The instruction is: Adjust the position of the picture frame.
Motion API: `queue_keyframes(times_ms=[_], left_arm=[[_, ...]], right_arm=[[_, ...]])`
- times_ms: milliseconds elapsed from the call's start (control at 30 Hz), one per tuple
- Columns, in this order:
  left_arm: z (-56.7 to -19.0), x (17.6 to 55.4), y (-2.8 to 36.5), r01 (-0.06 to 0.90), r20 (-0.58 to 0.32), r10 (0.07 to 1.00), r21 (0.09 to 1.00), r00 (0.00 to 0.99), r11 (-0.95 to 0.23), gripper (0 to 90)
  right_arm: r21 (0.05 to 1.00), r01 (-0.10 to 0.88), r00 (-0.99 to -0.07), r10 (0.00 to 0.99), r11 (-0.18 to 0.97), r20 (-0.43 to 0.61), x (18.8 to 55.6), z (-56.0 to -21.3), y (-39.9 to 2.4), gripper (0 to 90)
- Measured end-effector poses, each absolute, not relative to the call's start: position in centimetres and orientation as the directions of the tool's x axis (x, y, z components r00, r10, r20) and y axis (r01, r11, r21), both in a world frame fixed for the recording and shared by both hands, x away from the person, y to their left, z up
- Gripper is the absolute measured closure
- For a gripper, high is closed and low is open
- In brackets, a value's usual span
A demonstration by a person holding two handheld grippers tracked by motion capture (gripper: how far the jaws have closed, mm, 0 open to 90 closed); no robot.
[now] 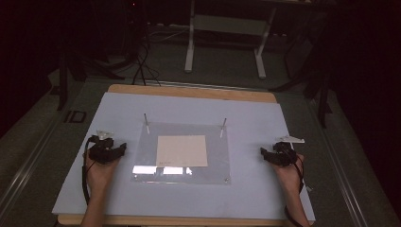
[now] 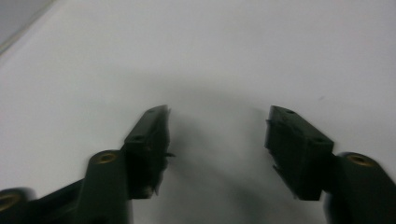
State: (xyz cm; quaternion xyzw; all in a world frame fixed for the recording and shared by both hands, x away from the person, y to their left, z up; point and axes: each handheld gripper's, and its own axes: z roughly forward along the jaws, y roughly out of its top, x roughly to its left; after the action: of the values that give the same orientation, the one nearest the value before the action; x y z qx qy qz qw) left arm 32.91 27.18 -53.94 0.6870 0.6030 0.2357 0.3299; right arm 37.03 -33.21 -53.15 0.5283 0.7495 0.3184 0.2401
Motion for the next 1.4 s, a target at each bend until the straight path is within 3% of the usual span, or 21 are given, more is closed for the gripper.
queue_keyframes(times_ms=[133, 300, 500, 633, 733, 1400], left_arm=[[-53.6, 32.5, 27.5, 0.643, -0.074, 0.977, 0.762, 0.198, -0.073, 56.1], [-53.7, 32.5, 26.8, 0.648, -0.071, 0.959, 0.75, 0.275, -0.13, 53.3], [-53.1, 32.5, 26.0, 0.637, -0.052, 0.954, 0.755, 0.296, -0.156, 51.6], [-52.9, 32.3, 25.8, 0.622, -0.049, 0.954, 0.768, 0.297, -0.154, 50.4], [-52.7, 32.0, 25.7, 0.601, -0.081, 0.95, 0.79, 0.301, -0.123, 49.1], [-51.3, 33.1, 23.4, 0.569, -0.027, 0.927, 0.796, 0.373, -0.206, 52.1]], right_arm=[[0.768, 0.594, -0.334, 0.942, 0.239, -0.035, 36.5, -52.4, -33.0, 51.5], [0.778, 0.573, -0.368, 0.929, 0.256, -0.035, 36.2, -51.9, -32.7, 54.2], [0.773, 0.573, -0.398, 0.917, 0.271, -0.027, 36.1, -52.0, -32.2, 58.4], [0.792, 0.568, -0.417, 0.908, 0.224, 0.043, 35.9, -51.4, -32.1, 59.7], [0.798, 0.557, -0.424, 0.905, 0.232, 0.033, 35.7, -51.1, -31.8, 61.0], [0.807, 0.489, -0.557, 0.831, 0.331, -0.003, 37.7, -49.4, -27.0, 62.9]])
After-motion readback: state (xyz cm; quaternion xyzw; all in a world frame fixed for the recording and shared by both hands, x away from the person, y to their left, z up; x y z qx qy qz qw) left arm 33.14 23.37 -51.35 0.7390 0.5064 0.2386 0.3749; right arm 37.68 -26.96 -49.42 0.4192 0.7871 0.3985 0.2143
